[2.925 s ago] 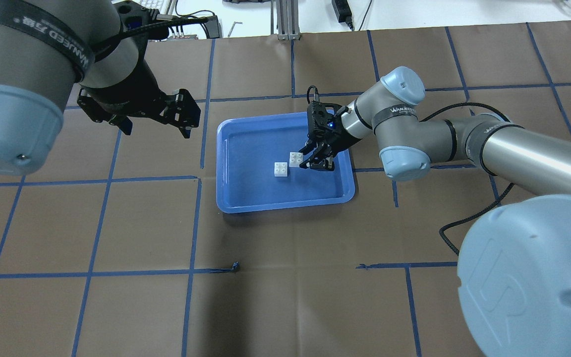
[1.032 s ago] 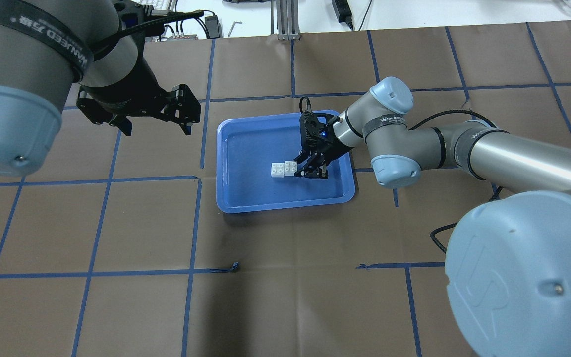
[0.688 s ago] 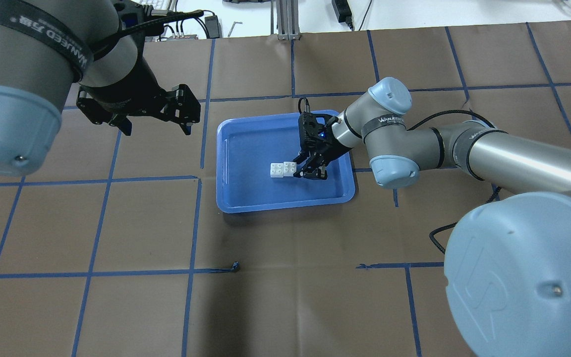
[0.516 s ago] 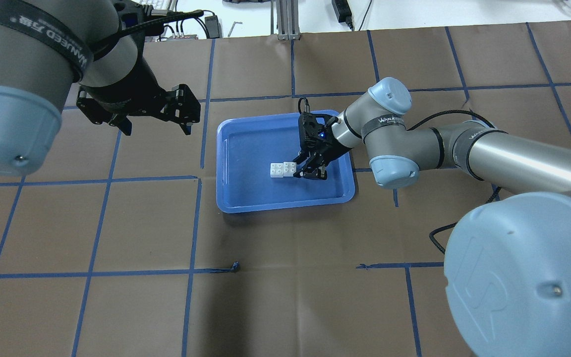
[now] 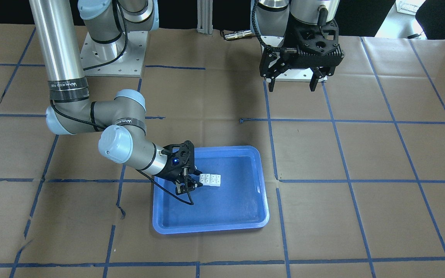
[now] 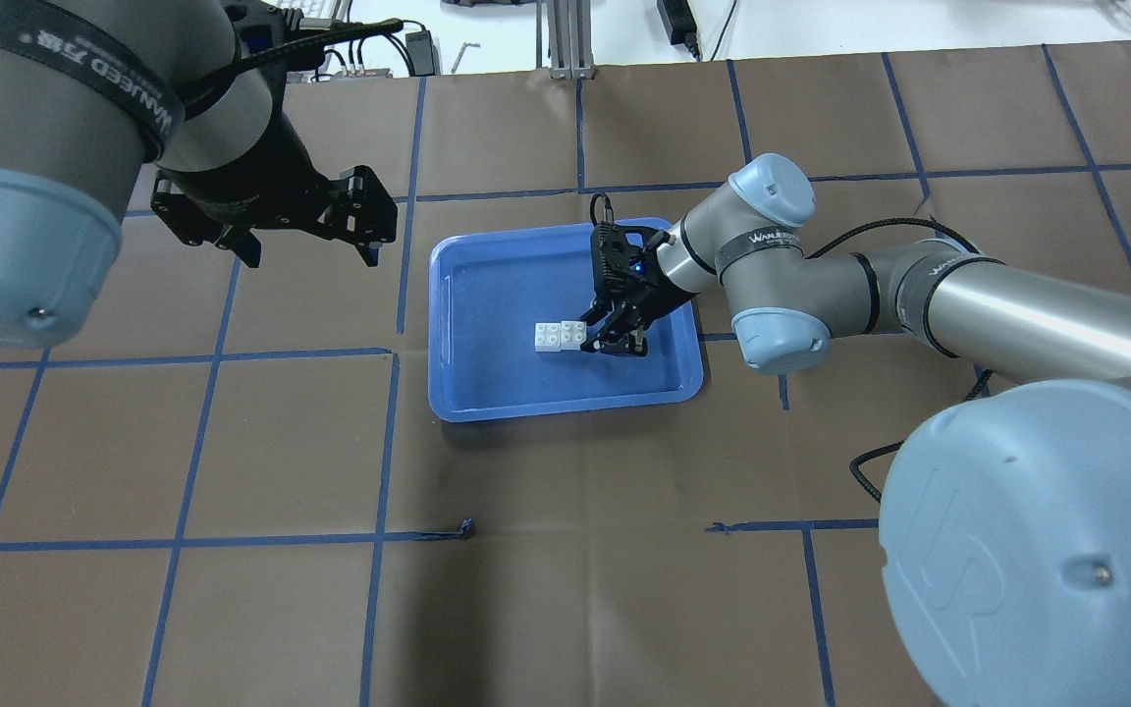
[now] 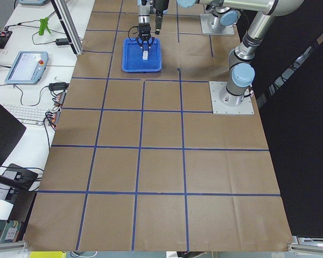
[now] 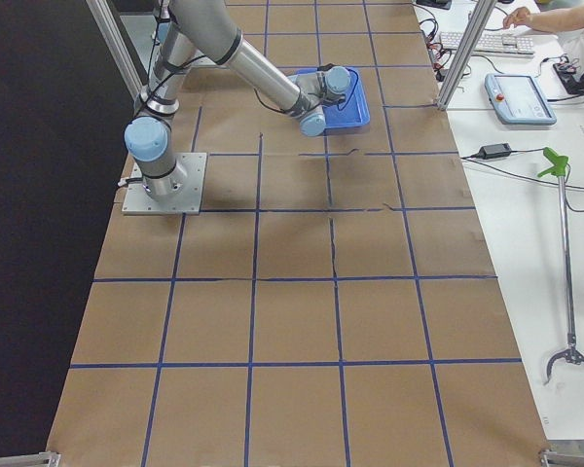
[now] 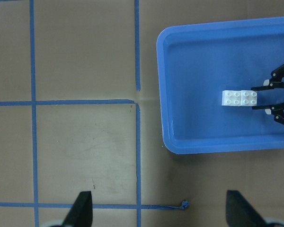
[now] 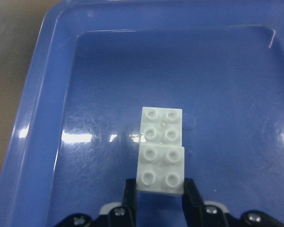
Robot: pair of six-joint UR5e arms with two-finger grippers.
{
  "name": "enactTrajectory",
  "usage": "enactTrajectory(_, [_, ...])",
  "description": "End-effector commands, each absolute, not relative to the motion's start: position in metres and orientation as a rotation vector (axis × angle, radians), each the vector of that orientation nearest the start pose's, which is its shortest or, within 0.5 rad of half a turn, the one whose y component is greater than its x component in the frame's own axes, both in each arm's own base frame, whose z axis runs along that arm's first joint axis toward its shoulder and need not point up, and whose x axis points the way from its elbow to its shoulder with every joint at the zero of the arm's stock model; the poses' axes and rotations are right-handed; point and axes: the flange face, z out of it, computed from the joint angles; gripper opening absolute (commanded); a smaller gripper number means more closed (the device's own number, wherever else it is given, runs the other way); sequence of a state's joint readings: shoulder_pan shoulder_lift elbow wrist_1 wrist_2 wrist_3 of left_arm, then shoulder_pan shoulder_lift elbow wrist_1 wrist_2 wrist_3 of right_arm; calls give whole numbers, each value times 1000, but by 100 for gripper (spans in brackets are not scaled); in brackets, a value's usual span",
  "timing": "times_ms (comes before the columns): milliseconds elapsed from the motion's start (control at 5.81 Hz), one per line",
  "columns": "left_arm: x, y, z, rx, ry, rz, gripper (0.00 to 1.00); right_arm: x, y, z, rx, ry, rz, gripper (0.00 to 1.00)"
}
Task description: Assemble white blocks and place on blue tray
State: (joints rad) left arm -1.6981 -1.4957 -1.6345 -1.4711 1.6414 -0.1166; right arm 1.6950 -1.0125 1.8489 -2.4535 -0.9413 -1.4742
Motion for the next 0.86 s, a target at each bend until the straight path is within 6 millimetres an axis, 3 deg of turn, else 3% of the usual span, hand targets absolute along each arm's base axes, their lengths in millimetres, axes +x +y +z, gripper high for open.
enactTrajectory(0, [-185,-450,503,11,3080,-182,99,264,-563,157,-1890,1809,-588,53])
enactTrajectory(344, [-185,-450,503,11,3080,-182,99,264,-563,157,-1890,1809,-588,56])
enactTrajectory(688, [-185,-451,503,10,3080,-185,99,262,-566,164,-1856,1849,-579,99])
